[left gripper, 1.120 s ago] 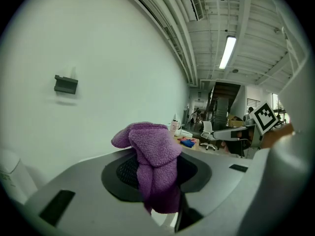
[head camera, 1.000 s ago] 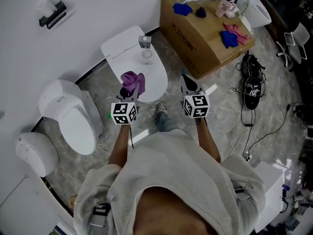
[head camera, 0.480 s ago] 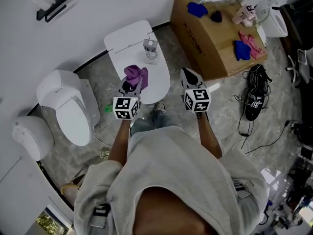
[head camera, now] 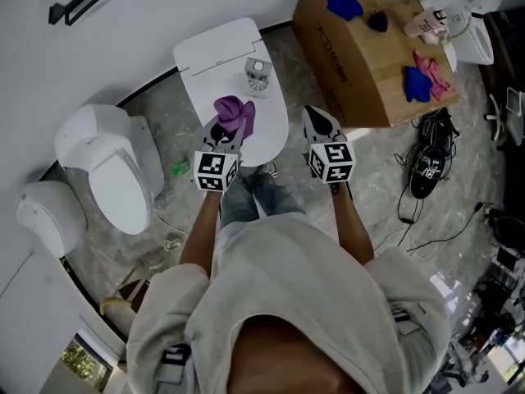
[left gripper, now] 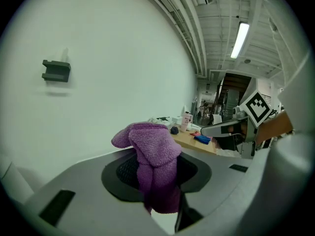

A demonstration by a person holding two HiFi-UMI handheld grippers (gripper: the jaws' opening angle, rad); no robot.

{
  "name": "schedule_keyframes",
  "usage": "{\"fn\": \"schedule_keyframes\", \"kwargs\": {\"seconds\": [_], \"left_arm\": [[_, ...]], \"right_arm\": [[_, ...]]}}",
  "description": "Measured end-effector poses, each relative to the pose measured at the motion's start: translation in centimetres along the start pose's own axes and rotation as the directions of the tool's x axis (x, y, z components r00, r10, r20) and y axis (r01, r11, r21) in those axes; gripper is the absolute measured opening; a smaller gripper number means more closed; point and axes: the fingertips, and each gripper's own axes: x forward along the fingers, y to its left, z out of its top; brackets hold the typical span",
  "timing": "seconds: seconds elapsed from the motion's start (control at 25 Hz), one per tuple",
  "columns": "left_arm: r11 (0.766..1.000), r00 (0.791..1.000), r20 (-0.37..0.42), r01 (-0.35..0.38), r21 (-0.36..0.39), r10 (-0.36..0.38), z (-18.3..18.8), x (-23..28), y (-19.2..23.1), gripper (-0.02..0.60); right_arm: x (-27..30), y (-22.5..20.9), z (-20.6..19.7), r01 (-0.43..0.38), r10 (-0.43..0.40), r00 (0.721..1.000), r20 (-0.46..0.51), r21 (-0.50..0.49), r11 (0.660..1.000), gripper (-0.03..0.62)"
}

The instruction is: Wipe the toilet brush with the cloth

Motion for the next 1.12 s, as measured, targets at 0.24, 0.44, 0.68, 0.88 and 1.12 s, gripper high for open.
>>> {"fn": "schedule_keyframes", "kwargs": {"seconds": [0.24, 0.44, 0.68, 0.88, 1.12], "left_arm": [[0.998, 0.997, -0.05, 0.062, 0.025, -0.061, -2.1, 2.3, 0.2, 0.147], [0.992, 0.989, -0.09, 0.121, 0.036, -0.117, -4.4, 4.3, 1.0, 0.147], [0.979, 0.974, -0.122, 0.196, 0.053, -0.189, -6.8, 6.3, 1.7, 0.147], [0.965, 0.959, -0.15, 0.253, 0.072, -0.24, -9.1, 8.0, 1.7, 0.147], [0.944, 0.945, -0.167, 0.304, 0.131, -0.281, -10.2, 10.3, 1.5, 0.147]], "right_arm": [[0.5, -0.2, -1.2, 0.043, -0.043, 0.999, -0.014, 0.033, 0.999, 0.031], [0.9, -0.3, -3.1, 0.098, -0.096, 0.995, -0.038, 0.064, 0.993, 0.031], [1.8, 0.2, -5.1, 0.16, -0.156, 0.986, -0.054, 0.092, 0.983, 0.031], [2.2, 0.5, -6.4, 0.198, -0.193, 0.98, -0.059, 0.114, 0.974, 0.031], [1.7, -0.1, -8.7, 0.238, -0.228, 0.97, -0.088, 0.132, 0.962, 0.031]]}}
